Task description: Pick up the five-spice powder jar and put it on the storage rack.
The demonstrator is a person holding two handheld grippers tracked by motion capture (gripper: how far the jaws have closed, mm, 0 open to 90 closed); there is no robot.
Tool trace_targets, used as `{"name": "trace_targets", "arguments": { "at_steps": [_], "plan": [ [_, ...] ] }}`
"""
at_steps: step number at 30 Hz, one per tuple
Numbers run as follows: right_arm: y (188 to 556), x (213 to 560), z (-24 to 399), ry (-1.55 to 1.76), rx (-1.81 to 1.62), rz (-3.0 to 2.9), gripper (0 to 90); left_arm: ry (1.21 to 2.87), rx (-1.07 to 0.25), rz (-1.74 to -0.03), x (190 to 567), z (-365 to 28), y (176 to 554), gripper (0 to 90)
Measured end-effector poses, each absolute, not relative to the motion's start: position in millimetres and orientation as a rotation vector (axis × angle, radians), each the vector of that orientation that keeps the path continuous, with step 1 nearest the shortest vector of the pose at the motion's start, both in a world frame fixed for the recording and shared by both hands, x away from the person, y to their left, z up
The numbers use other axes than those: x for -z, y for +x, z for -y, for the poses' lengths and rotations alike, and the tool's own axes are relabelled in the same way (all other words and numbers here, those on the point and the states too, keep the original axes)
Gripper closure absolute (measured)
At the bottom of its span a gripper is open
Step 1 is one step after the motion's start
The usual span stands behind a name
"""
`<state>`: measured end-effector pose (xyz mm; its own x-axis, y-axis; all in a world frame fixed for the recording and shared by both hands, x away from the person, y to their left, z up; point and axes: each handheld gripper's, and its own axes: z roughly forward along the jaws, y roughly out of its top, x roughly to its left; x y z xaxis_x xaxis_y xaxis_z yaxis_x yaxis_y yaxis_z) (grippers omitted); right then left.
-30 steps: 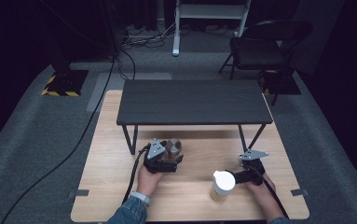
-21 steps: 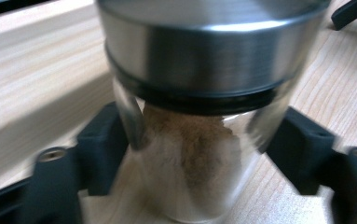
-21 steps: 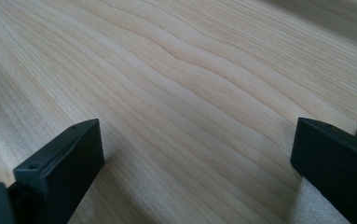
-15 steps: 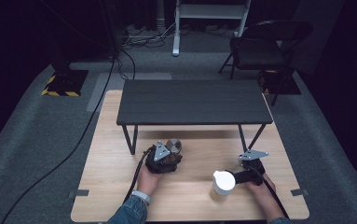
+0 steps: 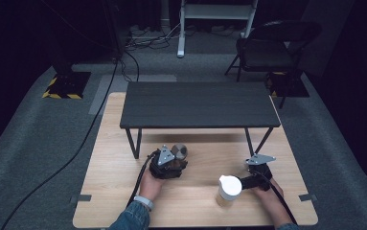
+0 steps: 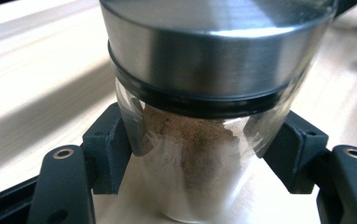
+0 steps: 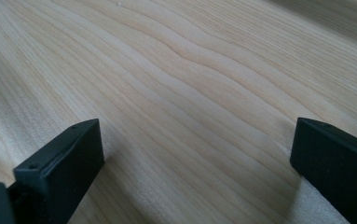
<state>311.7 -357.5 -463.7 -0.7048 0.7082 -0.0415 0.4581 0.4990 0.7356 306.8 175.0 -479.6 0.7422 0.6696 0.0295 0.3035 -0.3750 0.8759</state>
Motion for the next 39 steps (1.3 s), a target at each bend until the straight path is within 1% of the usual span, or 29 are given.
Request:
{"name": "trace_targets", "arguments": {
  "at_steps": [3,8,12,13,14,18,19,20,24,27,31,39],
  "plan": [
    [312,464,358,0.974,-1.034,-2.410,2.3,1.998,-0.459,-0.706,466,-172,301,31.0],
    [313,464,358,0.966,-1.035,-2.414,2.3,1.970,-0.434,-0.643,441,-170,285,31.0],
    [314,464,358,0.960,-1.038,-2.417,2.3,1.966,-0.407,-0.613,410,-166,278,30.9],
    [314,464,359,0.958,-1.039,-2.418,2.3,1.966,-0.407,-0.613,410,-166,278,30.9],
    [314,464,358,0.958,-1.039,-2.419,2.3,1.953,-0.411,-0.591,394,-167,274,30.9],
    [315,464,359,0.956,-1.039,-2.422,2.2,1.918,-0.424,-0.561,362,-170,269,30.9],
    [315,464,359,0.954,-1.039,-2.423,2.2,1.918,-0.424,-0.561,362,-170,269,30.9],
    [315,463,359,0.954,-1.039,-2.424,2.2,1.886,-0.426,-0.542,347,-174,268,30.9],
    [316,464,358,0.954,-1.039,-2.423,2.2,1.848,-0.448,-0.531,317,-179,271,30.9],
    [317,464,357,0.960,-1.039,-2.420,2.2,1.836,-0.493,-0.546,296,-180,277,30.9],
    [317,464,357,0.960,-1.039,-2.419,2.2,1.812,-0.514,-0.617,280,-183,292,30.9],
    [317,464,357,0.960,-1.040,-2.420,2.2,1.793,-0.584,-0.786,274,-187,319,30.9]
  ]
}}
